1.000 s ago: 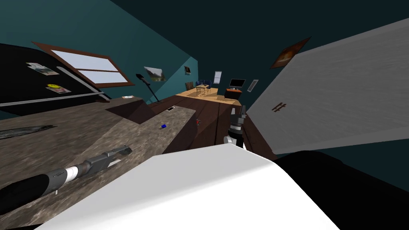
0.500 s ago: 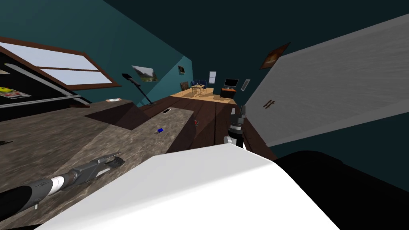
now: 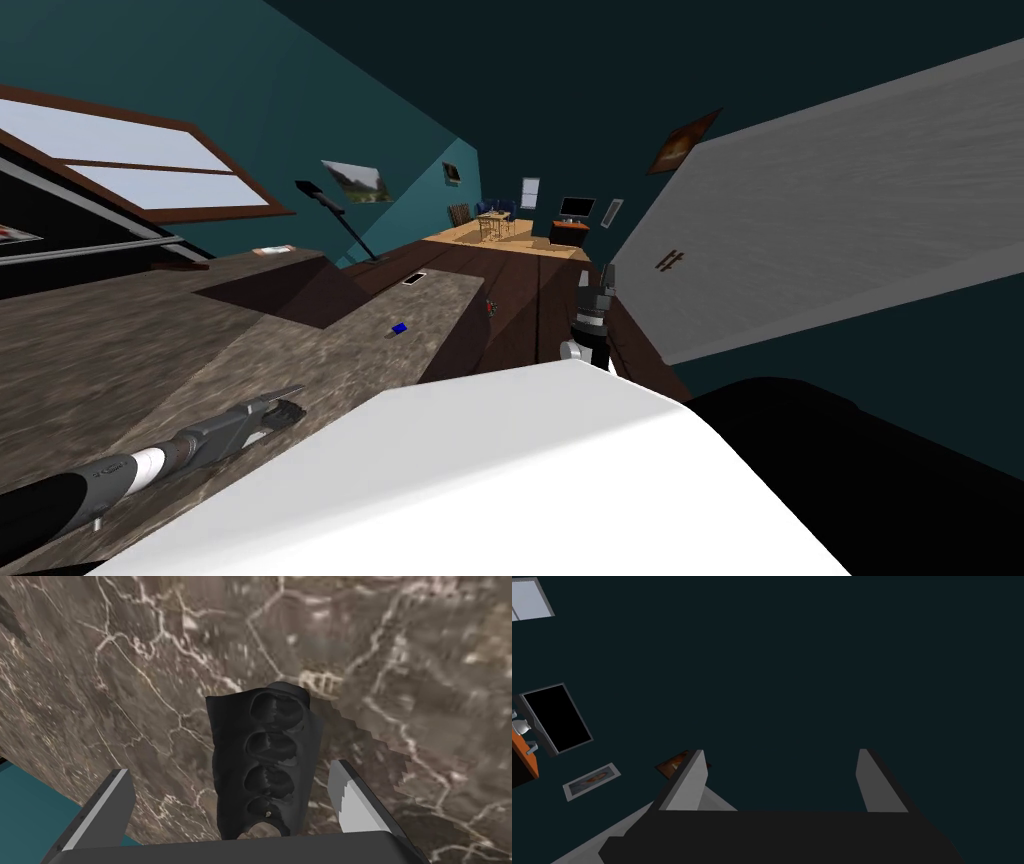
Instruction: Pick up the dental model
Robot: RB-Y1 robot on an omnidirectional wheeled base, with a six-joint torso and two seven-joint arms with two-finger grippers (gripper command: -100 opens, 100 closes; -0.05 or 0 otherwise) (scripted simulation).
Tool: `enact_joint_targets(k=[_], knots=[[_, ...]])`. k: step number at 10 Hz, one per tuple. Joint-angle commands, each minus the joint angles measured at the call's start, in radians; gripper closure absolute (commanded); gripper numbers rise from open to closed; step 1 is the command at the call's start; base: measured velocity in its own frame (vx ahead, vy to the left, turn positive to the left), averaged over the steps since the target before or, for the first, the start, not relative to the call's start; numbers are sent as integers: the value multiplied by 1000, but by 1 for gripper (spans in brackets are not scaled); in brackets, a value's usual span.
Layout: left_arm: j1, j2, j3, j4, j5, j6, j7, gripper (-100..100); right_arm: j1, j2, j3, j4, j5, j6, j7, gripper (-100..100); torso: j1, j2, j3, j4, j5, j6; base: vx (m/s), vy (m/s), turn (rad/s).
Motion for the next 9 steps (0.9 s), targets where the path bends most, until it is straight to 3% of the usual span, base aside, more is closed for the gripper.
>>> enact_joint_targets(k=[1,5,6,7,8,9], knots=[[0,0,0,0,0,0,0,100,0,0,0,0,0,0,0,0,0,0,0,0,0,0,0,0,0],[0,1,0,0,0,0,0,100,0,0,0,0,0,0,0,0,0,0,0,0,0,0,1,0,-3],[0,1,0,0,0,0,0,0,0,0,0,0,0,0,0,0,0,1,1,0,0,0,0,0,0],[4,30,5,-9,1,-9,21,100,0,0,0,0,0,0,0,0,0,1,1,0,0,0,-11,-2,52],[4,16,4,-3,1,-6,8,100,0,0,0,0,0,0,0,0,0,2,1,1,0,-1,-6,-1,13],[4,19,5,-3,1,-8,10,0,0,0,0,0,0,0,0,0,0,2,1,1,0,0,0,0,0]])
